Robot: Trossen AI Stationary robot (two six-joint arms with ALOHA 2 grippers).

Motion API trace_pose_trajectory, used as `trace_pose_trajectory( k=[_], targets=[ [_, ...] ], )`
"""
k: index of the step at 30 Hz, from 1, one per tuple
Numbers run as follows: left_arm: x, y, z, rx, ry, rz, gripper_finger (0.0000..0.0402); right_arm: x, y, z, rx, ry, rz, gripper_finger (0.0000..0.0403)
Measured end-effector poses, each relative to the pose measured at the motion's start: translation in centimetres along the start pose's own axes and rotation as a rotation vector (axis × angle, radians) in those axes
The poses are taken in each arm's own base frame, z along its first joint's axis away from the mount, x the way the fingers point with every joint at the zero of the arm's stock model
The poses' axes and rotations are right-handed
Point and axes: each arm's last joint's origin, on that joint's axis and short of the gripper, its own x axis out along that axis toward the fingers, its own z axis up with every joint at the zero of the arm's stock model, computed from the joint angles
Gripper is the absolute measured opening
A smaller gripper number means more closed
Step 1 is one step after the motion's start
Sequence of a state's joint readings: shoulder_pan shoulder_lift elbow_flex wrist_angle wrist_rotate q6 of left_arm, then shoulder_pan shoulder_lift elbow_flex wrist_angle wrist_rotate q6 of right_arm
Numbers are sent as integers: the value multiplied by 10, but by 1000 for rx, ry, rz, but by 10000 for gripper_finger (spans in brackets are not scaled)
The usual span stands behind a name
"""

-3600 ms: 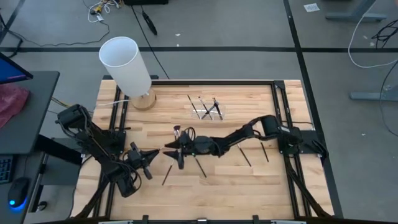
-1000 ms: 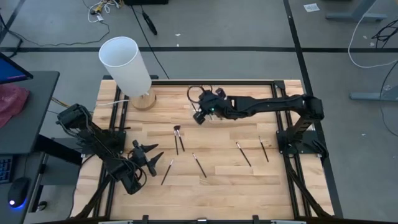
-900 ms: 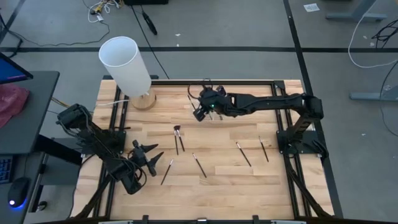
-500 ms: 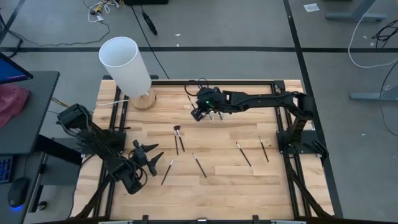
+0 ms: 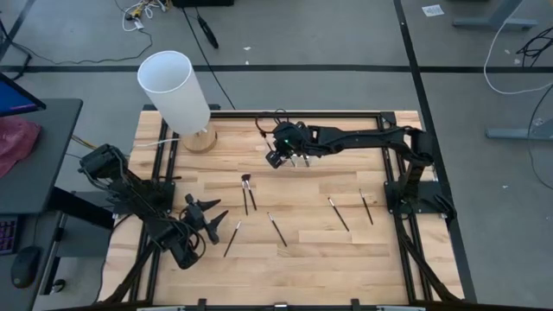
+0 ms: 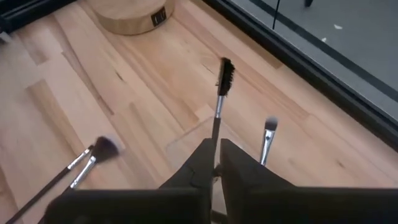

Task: Put items in baskets/containers
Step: Put the black liner brush into the transparent organizer, then put the black eyeshadow brush into the transparent organizer

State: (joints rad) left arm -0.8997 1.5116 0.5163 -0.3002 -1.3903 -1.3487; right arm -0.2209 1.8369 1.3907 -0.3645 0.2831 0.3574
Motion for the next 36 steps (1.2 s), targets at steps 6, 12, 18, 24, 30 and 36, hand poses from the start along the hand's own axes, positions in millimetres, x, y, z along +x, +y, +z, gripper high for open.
trace_pose_trajectory(
  k=[6, 12, 18, 24, 30, 36],
  targets=[
    [0, 0, 0, -1, 0, 0, 220, 8, -5, 0, 11, 7, 1, 33],
    [0, 0, 0, -1, 0, 0, 220, 12, -5, 1, -1, -2, 10, 63],
    [0, 0, 0, 0, 1, 0, 220, 11, -3, 7, 9, -67, 33, 131],
    [0, 0, 0, 0, 1, 0, 220, 10, 0, 17, 8, -172, 56, 187],
    [0, 0, 0, 2, 6, -2, 220, 7, 6, 22, -38, -236, 76, 201],
    [0, 0, 0, 3, 7, -2, 220, -10, 32, 16, -124, -262, 134, 194]
  ],
)
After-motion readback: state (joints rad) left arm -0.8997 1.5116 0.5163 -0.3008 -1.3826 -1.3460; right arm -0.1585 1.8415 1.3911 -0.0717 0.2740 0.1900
